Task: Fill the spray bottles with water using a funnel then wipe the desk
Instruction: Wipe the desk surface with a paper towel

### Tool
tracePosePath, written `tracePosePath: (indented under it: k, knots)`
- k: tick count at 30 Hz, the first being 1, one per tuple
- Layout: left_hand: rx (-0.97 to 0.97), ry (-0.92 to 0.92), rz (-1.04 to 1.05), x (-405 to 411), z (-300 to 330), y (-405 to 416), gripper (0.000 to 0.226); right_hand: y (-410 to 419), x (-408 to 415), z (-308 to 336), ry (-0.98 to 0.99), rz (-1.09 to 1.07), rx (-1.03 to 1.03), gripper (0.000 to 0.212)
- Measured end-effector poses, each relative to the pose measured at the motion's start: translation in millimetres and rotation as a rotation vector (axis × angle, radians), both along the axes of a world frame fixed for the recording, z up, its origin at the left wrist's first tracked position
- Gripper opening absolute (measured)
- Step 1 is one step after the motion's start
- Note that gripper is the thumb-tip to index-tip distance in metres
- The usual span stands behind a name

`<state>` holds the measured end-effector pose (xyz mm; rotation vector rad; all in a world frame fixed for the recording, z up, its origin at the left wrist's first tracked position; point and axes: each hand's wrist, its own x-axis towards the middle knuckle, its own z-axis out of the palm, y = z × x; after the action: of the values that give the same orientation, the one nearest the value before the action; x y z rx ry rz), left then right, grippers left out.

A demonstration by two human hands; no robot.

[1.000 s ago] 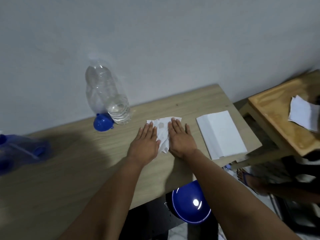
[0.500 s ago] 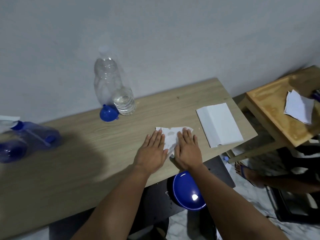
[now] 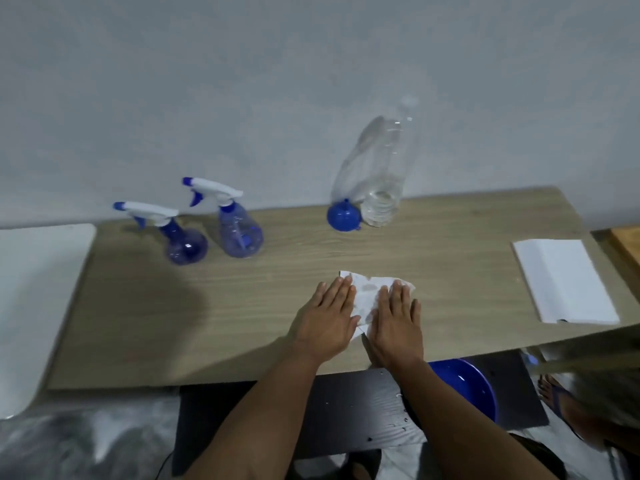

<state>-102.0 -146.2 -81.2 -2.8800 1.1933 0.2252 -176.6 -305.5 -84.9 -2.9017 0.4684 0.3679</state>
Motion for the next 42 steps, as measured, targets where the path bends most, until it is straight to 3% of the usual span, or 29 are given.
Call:
tracePosePath:
  k: [6, 10, 18, 21, 23, 26, 28, 31, 36, 39, 42]
  knots:
    - [0.024, 0.011, 0.127, 35.2, 1.2, 130.8, 0.069, 124.3, 49.7, 1.7, -0.027, 0.110, 0.017, 0.090]
    - [0.015, 0.001, 0.234, 51.6, 0.1, 224.9, 0.068, 215.9, 81.3, -5.9, -0.009, 0.200, 0.017, 0.097]
    - [0.007, -0.005, 0.456, 63.0, -2.6, 377.9, 0.068, 365.0, 131.4, 0.1, -0.006, 0.365, 0.070, 0.078]
    - [-0.015, -0.004, 0.523, 60.3, -3.1, 417.9, 0.068, 403.4, 140.5, 3.9, 0.020, 0.461, 0.064, 0.090]
    - [-0.013, -0.005, 0.536, 57.5, -2.0, 432.2, 0.070, 419.2, 144.3, 9.5, 0.043, 0.493, 0.061, 0.095]
    - [-0.085, 0.004, 0.530, 60.4, 5.6, 437.5, 0.070, 425.2, 149.9, 19.1, 0.009, 0.465, 0.172, 0.074]
    - [-0.180, -0.025, 0.532, 67.3, 11.9, 438.8, 0.063, 418.4, 151.3, 22.6, -0.137, 0.395, 0.303, 0.059]
    - [-0.198, -0.058, 0.524, 75.1, 11.2, 441.3, 0.058, 411.8, 151.5, 18.6, -0.313, 0.379, 0.358, 0.068]
    - [-0.080, -0.002, 0.490, 68.7, -5.5, 438.7, 0.072, 424.0, 147.3, 6.8, -0.032, 0.555, 0.169, 0.075]
    - [-0.059, -0.028, 0.497, 54.3, -12.3, 438.4, 0.068, 418.9, 133.9, 1.8, 0.001, 0.693, 0.088, 0.092]
    - [-0.077, -0.044, 0.498, 29.7, -14.3, 430.7, 0.066, 405.2, 111.6, 0.3, -0.010, 0.745, 0.076, 0.088]
